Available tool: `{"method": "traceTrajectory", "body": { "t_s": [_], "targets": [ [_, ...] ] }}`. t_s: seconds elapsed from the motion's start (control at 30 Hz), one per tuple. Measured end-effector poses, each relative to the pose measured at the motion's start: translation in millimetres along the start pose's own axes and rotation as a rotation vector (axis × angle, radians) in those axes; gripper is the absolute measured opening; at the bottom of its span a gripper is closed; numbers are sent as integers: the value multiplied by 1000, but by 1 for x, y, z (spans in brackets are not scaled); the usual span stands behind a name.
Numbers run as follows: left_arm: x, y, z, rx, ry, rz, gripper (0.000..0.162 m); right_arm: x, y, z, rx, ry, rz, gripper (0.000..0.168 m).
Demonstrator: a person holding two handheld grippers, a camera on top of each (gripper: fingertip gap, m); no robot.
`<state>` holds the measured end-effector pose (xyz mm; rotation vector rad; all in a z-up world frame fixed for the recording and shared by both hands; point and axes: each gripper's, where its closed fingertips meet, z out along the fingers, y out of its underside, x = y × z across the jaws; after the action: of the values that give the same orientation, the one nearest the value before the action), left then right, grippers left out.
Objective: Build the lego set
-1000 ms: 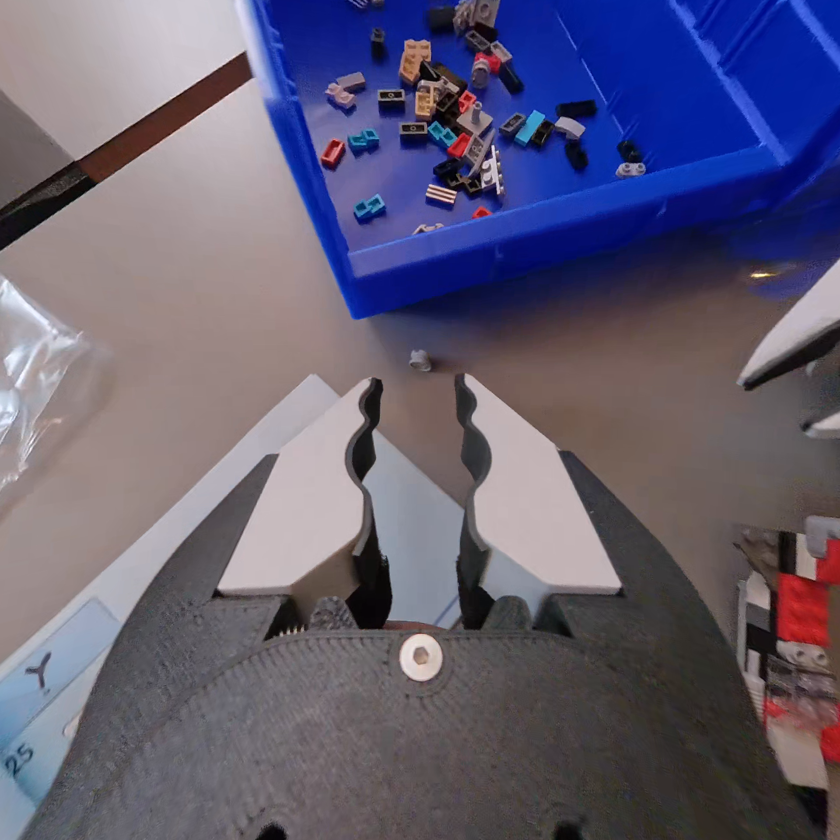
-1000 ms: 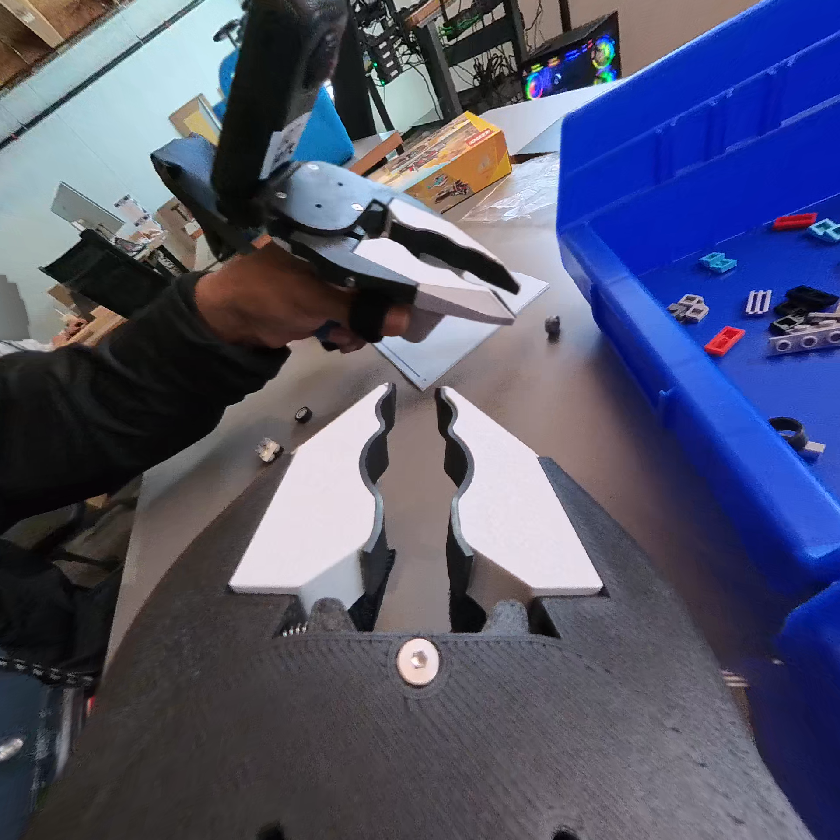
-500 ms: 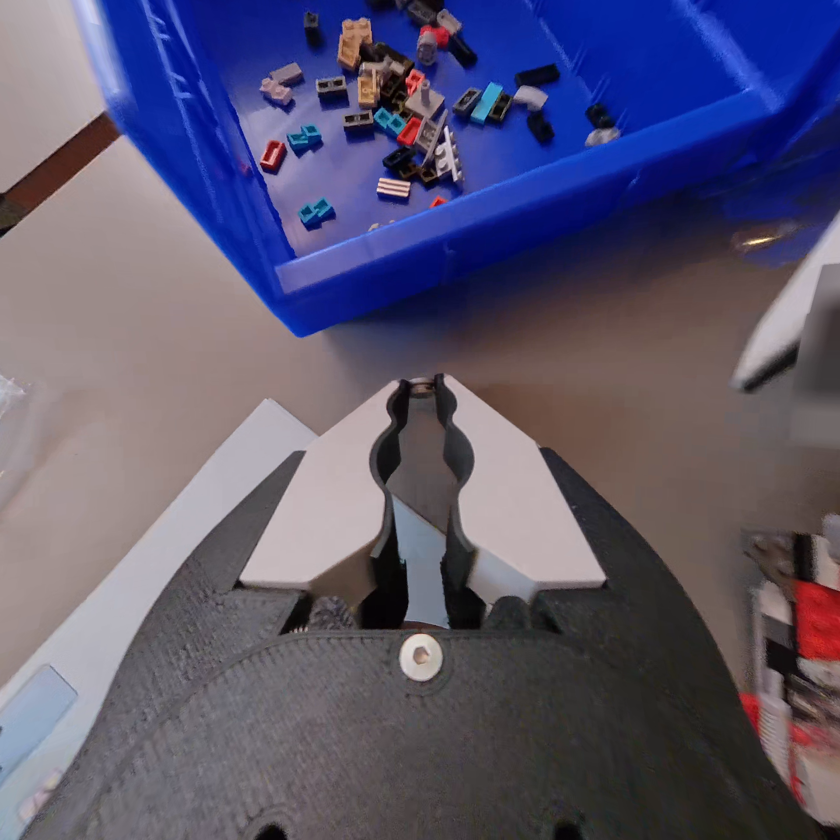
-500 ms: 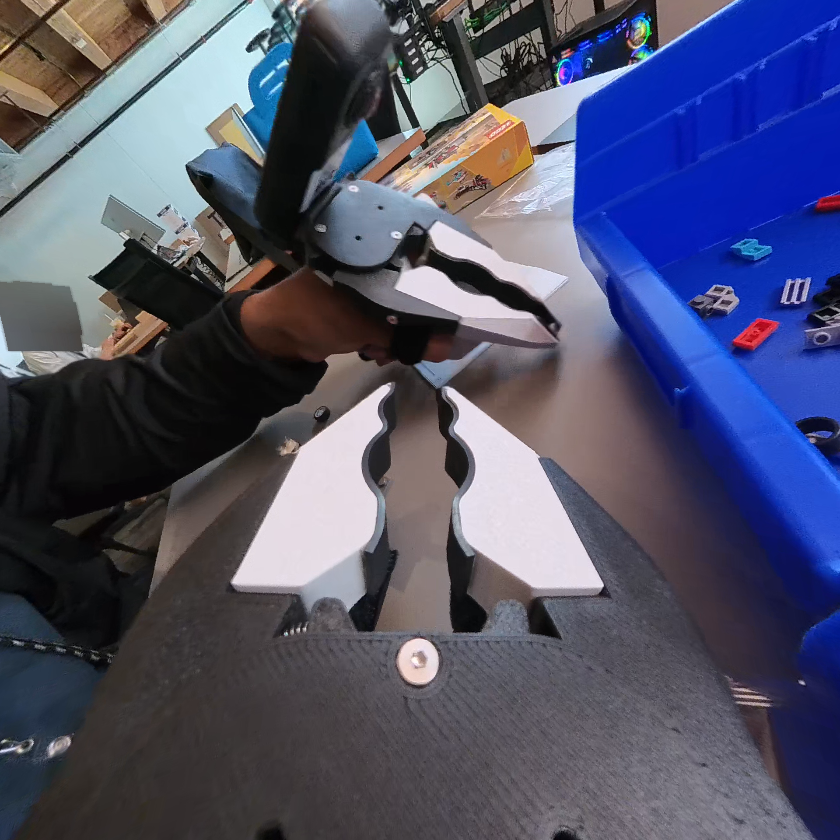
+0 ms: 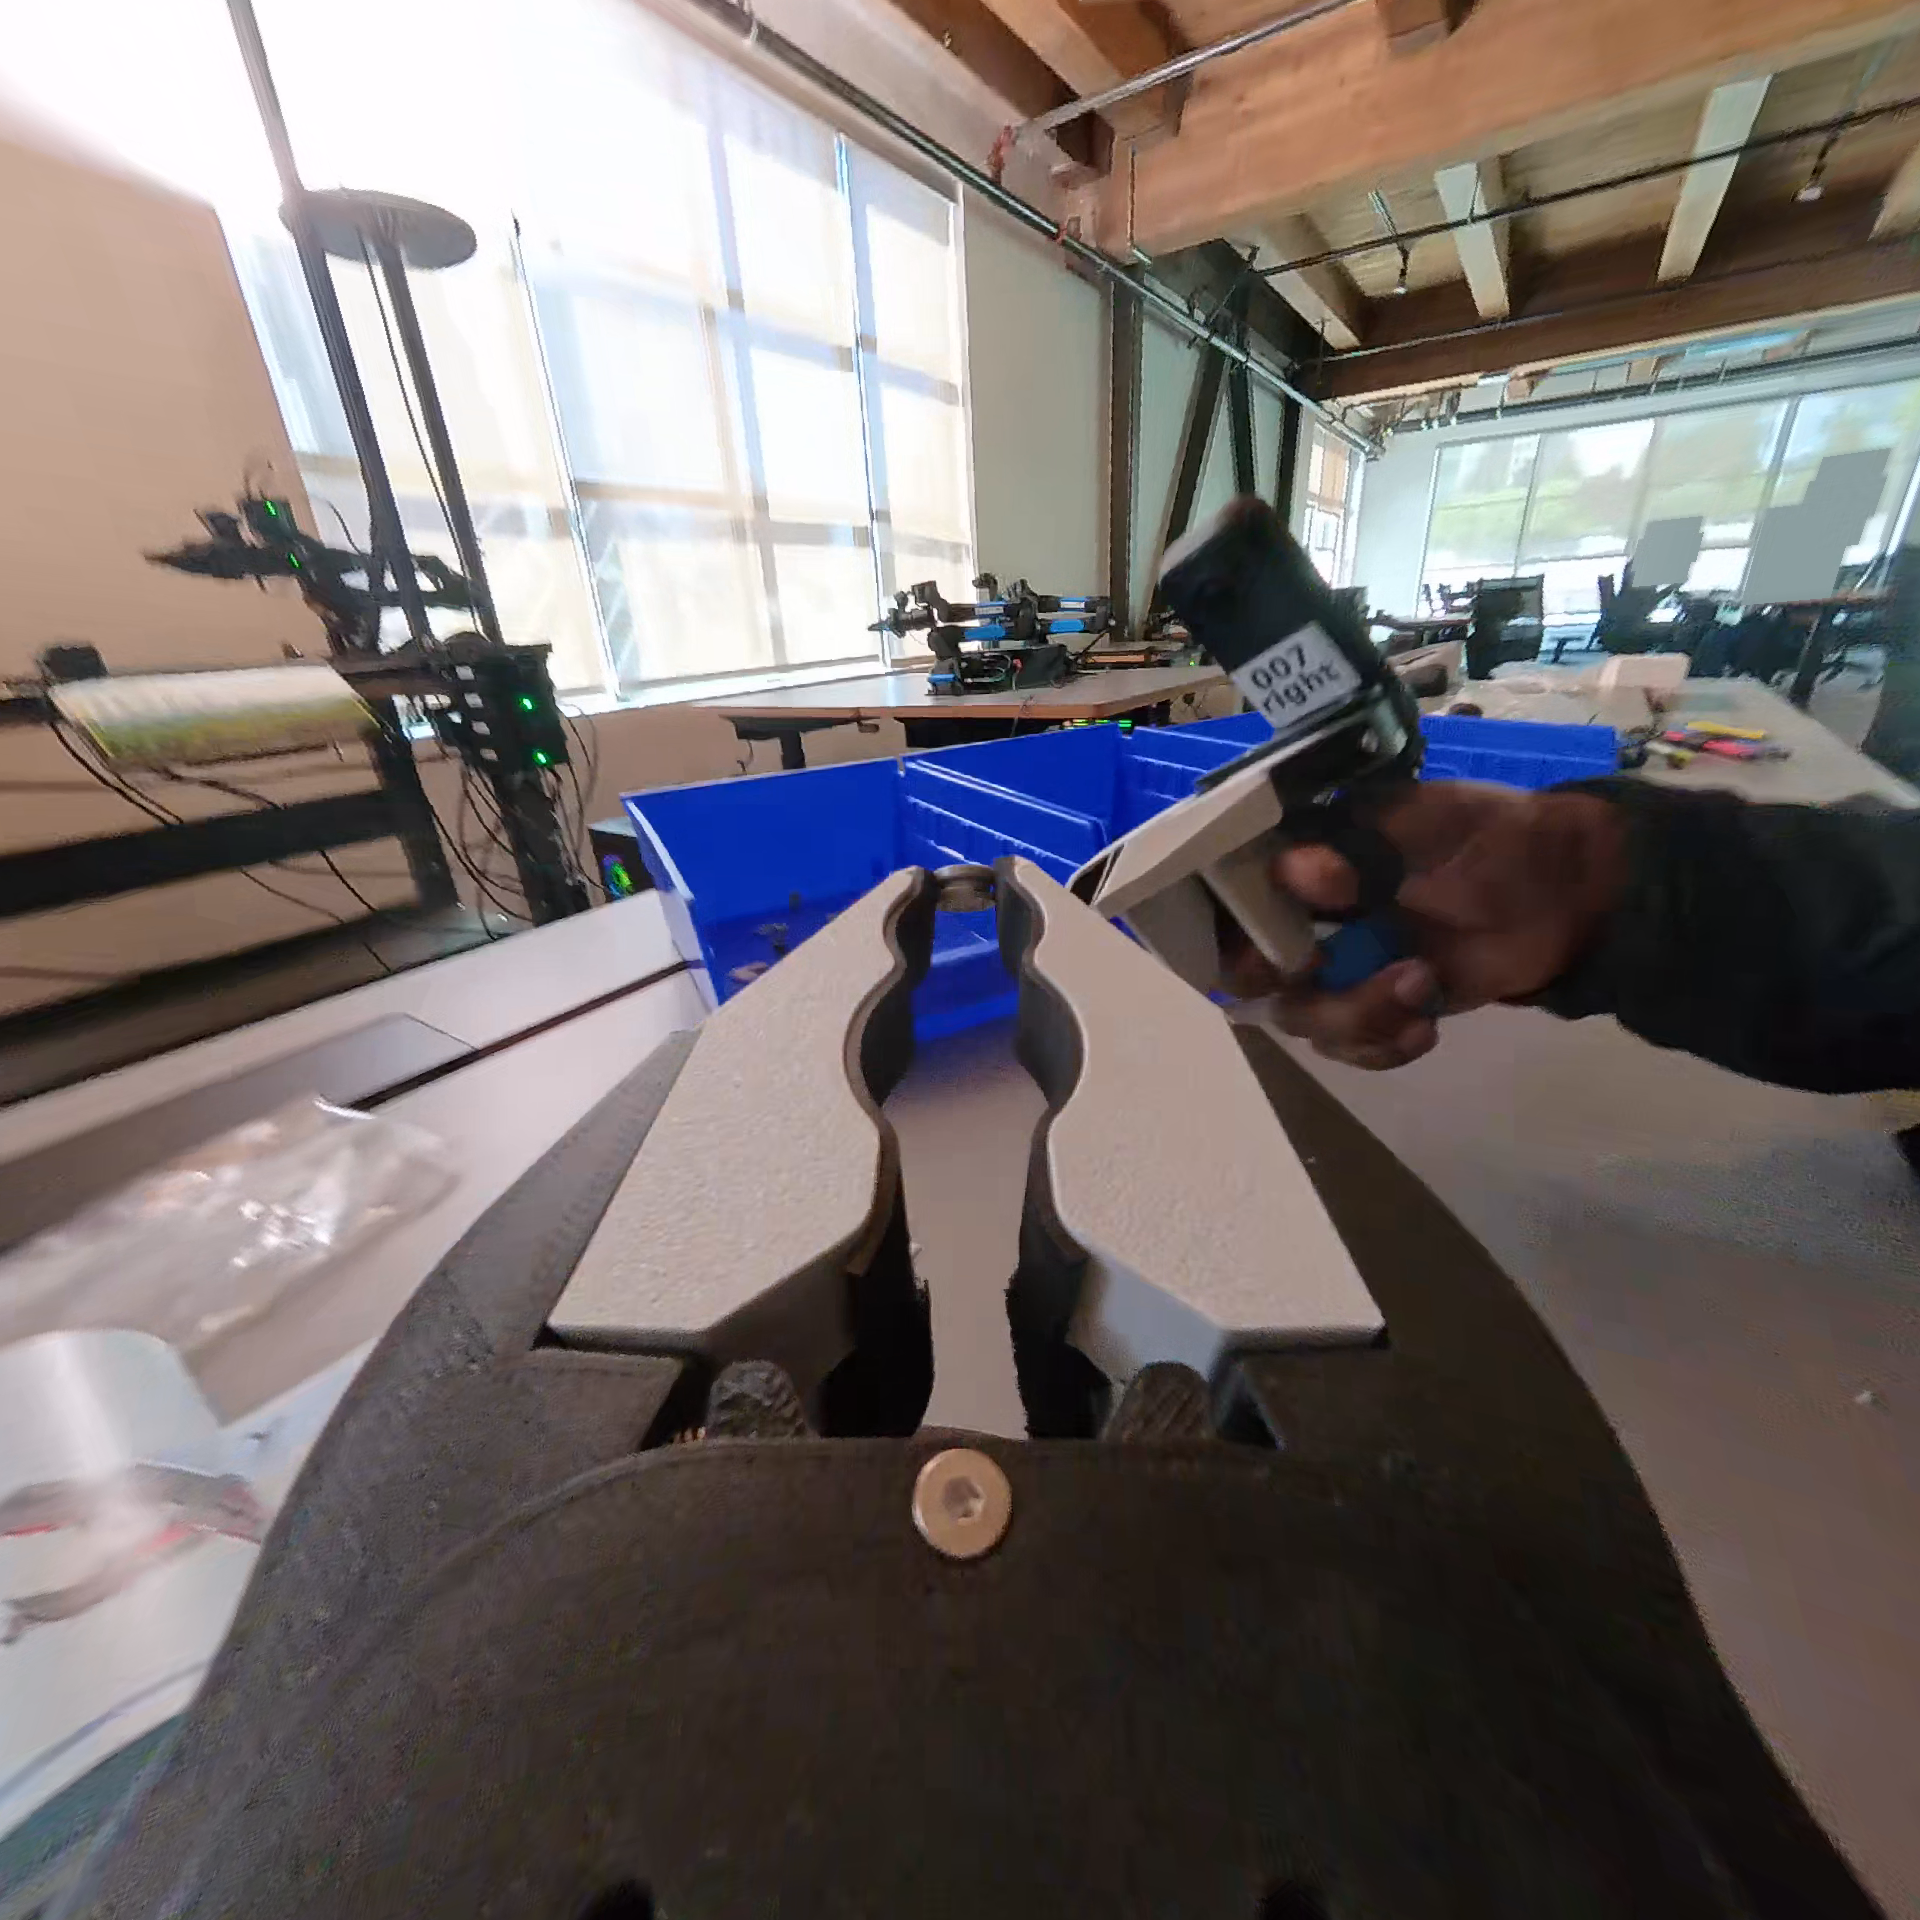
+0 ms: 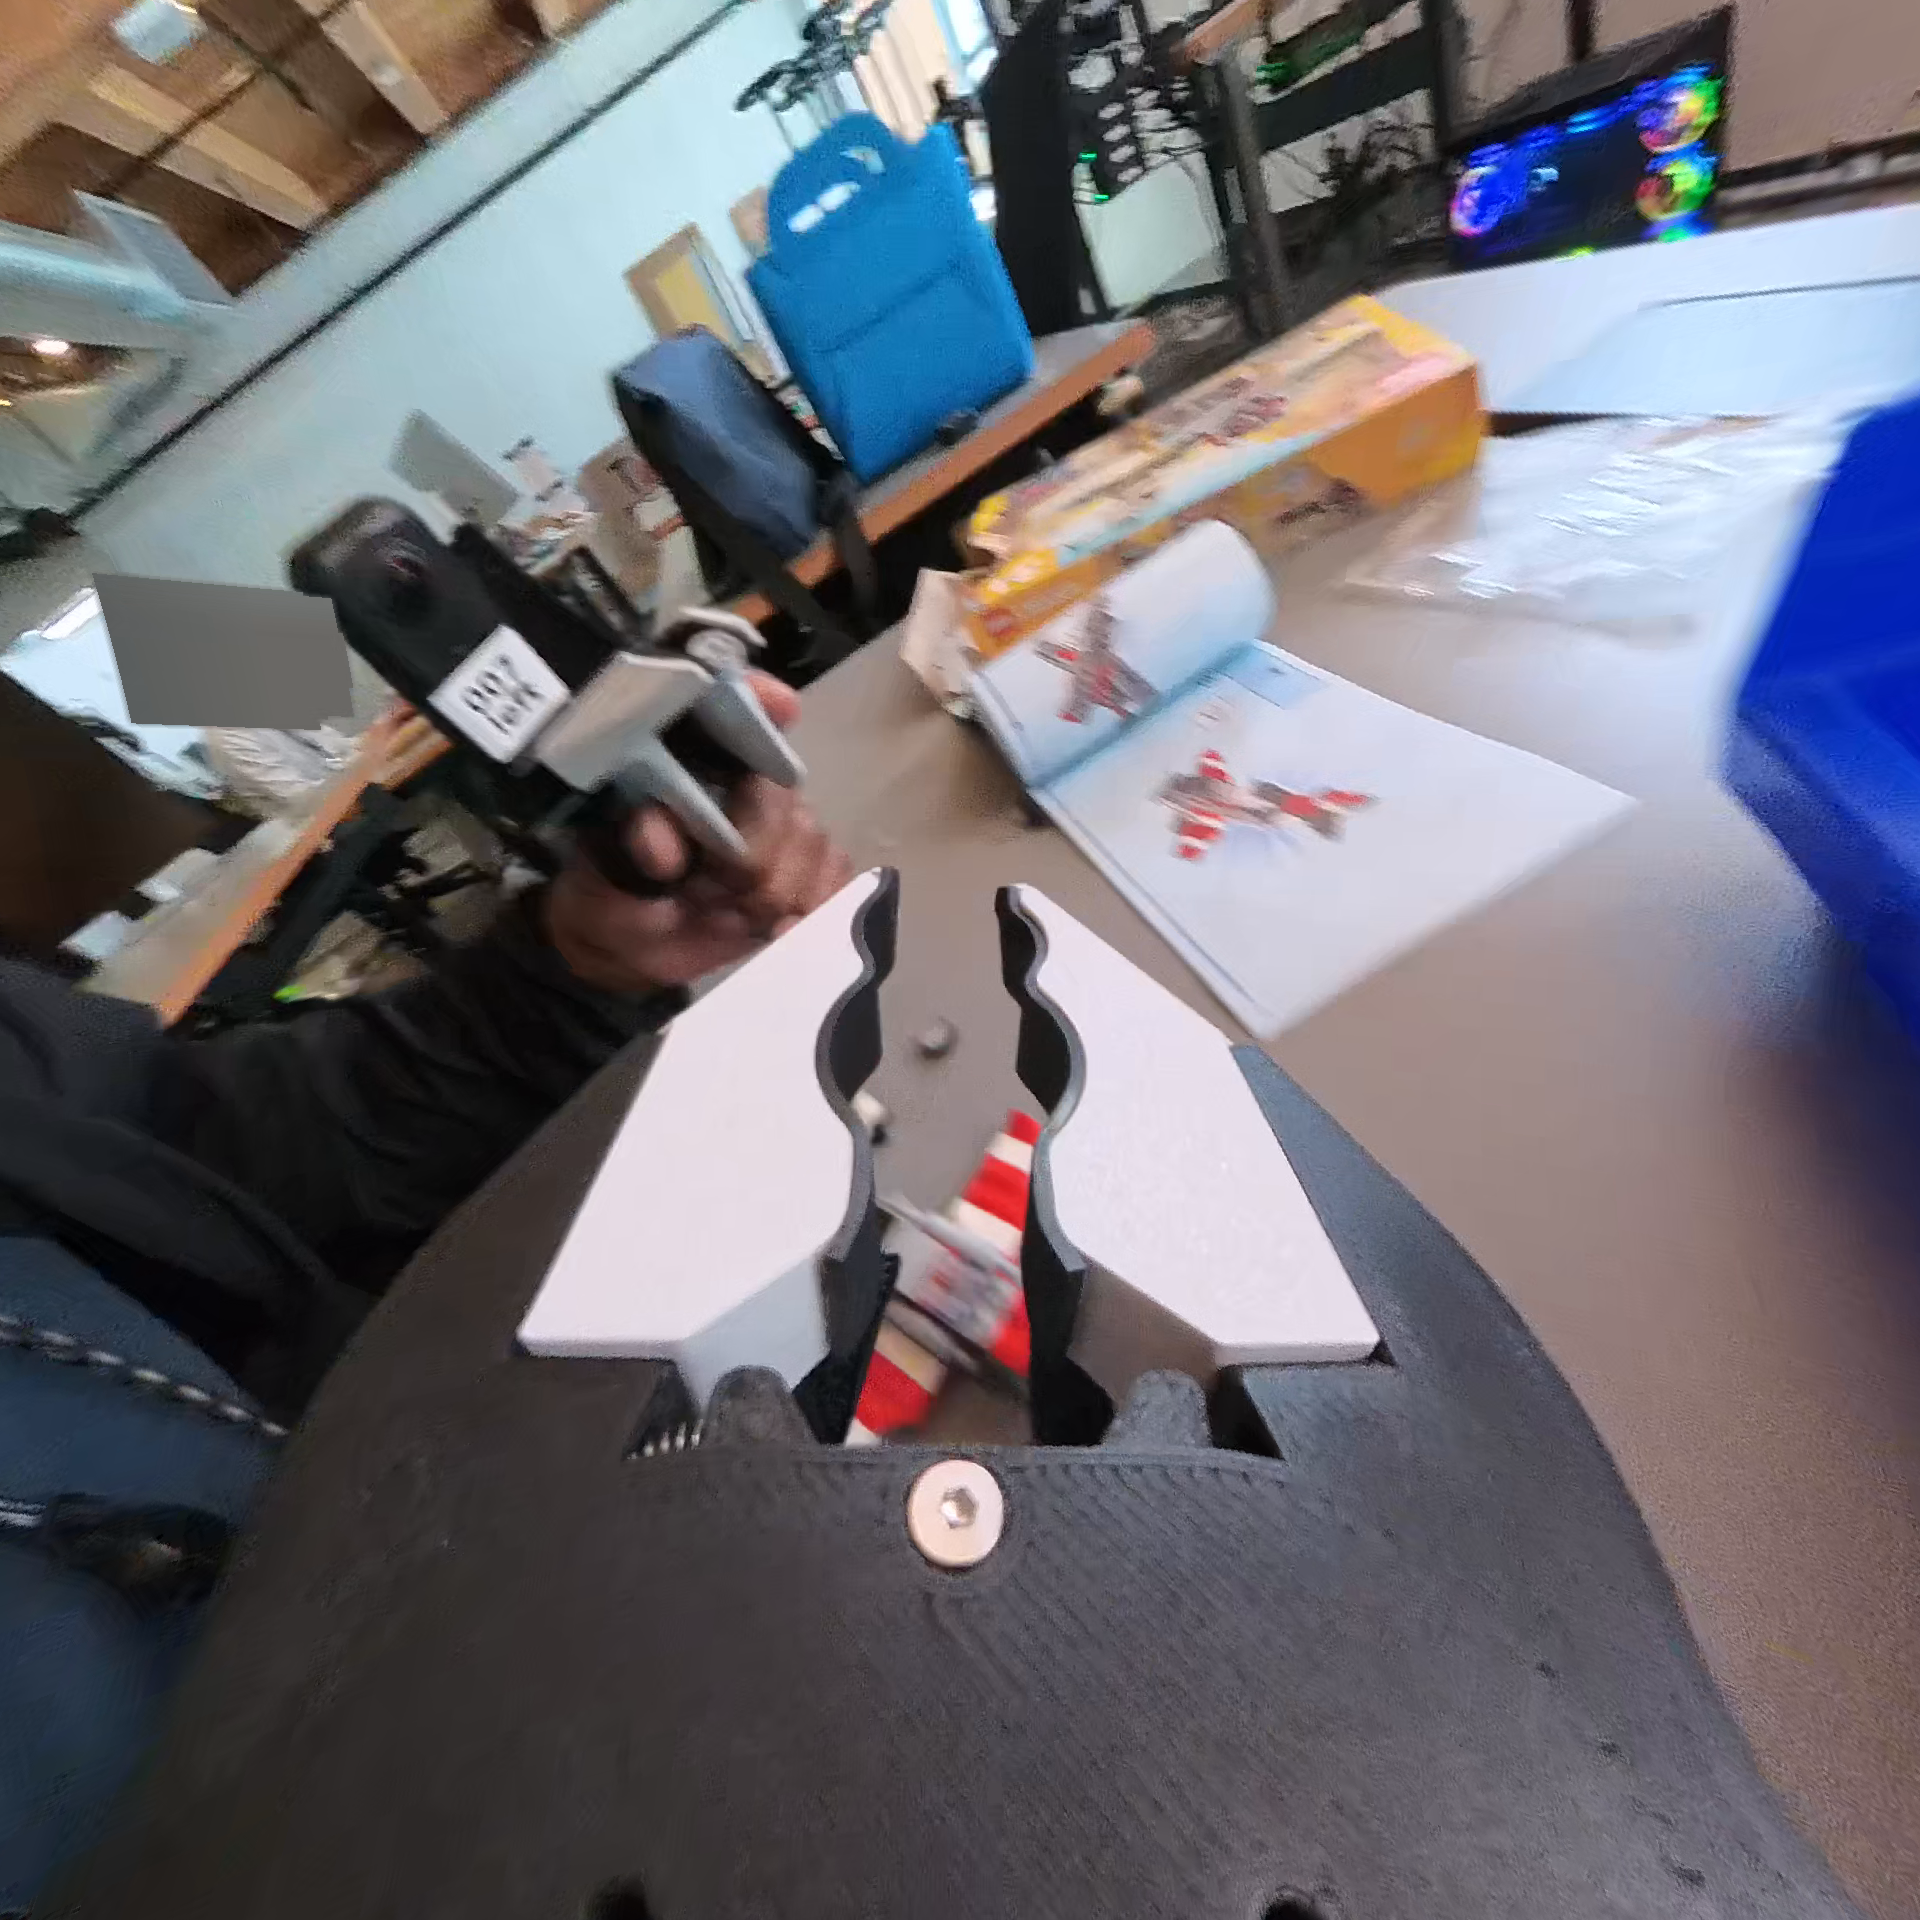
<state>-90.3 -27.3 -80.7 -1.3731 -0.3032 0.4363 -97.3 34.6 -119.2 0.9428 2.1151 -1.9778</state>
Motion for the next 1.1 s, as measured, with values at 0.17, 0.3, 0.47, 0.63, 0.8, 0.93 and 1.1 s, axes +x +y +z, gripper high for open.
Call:
{"method": "traceTrajectory", "body": {
  "t_s": [0.17, 0.3, 0.47, 0.63, 0.8, 0.93, 1.1],
  "targets": [
    [3, -2, -6, -36, -5, 196, 11, -55, -25, 40, -22, -138, 47, 22],
    [2, -5, -13, -63, -16, 297, 11, -65, -28, 57, -50, -154, 98, 23],
    [4, -6, -18, -86, -12, 374, 11, -68, -22, 69, -93, -147, 126, 23],
    [7, -5, -18, -102, -5, 409, 11, -69, -18, 73, -119, -136, 131, 19],
    [4, 0, -18, -123, -5, 371, 12, -67, -17, 75, -117, -121, 127, 11],
    [-9, 10, -28, -181, -14, 246, 22, -59, -21, 71, -81, -93, 140, 11],
    [-63, 65, -67, -517, -194, 36, 25, -48, -20, 66, -85, -37, 111, 11]
  ]
}}
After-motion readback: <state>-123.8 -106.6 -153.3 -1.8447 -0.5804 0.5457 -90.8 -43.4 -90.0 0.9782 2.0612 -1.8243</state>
